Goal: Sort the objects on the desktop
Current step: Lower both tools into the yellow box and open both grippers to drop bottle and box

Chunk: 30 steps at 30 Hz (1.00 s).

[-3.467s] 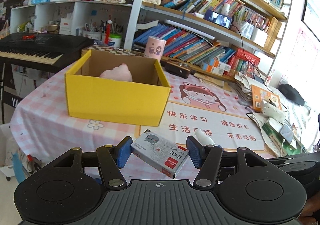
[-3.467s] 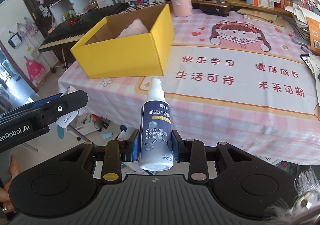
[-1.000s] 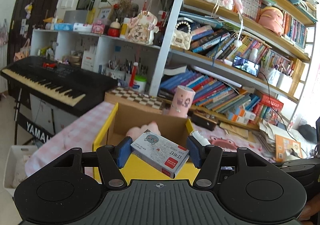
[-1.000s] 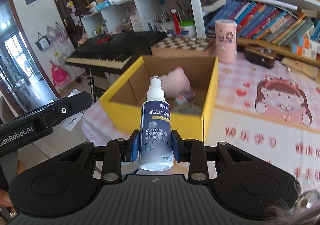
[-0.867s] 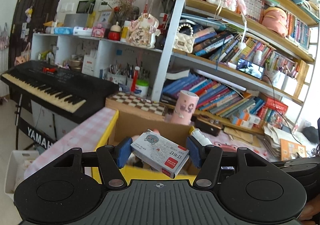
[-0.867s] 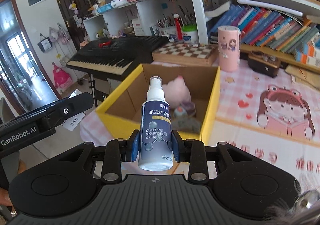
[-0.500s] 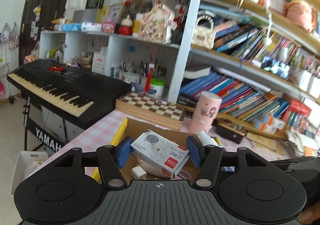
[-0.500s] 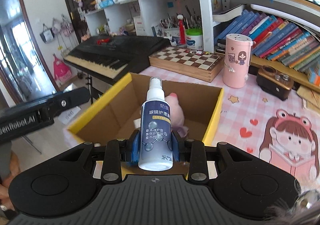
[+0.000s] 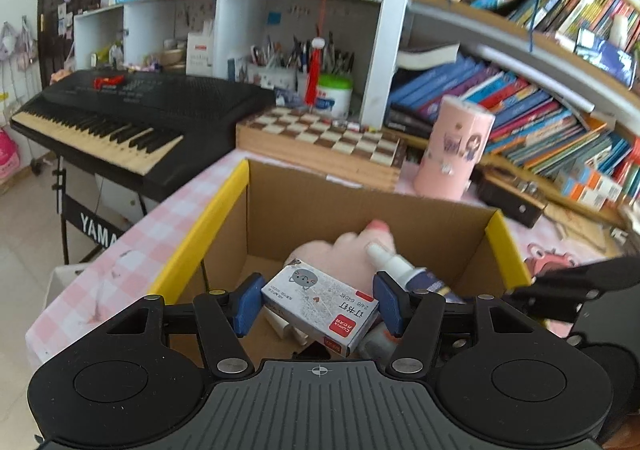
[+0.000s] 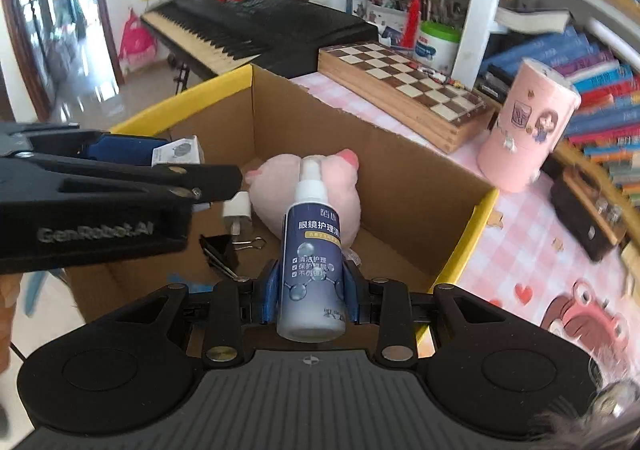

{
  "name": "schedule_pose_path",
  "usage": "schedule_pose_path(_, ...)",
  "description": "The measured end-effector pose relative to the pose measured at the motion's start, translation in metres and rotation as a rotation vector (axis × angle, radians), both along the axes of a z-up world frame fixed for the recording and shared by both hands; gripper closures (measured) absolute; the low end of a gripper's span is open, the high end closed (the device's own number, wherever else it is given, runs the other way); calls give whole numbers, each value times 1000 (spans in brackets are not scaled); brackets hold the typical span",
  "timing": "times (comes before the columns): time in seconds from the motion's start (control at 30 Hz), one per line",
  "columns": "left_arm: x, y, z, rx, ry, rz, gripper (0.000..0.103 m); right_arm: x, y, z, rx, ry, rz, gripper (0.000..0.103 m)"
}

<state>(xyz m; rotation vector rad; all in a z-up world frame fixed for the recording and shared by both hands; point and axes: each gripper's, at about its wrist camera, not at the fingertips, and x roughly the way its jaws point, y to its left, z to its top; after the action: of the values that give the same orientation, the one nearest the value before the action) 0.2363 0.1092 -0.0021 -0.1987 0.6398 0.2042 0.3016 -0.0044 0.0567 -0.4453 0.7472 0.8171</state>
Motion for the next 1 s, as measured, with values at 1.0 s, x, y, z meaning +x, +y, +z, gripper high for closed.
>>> schedule_pose_path(1.0, -3, -14, 8, 47, 9, -76, 31, -6, 10, 5, -83, -49, 99, 62)
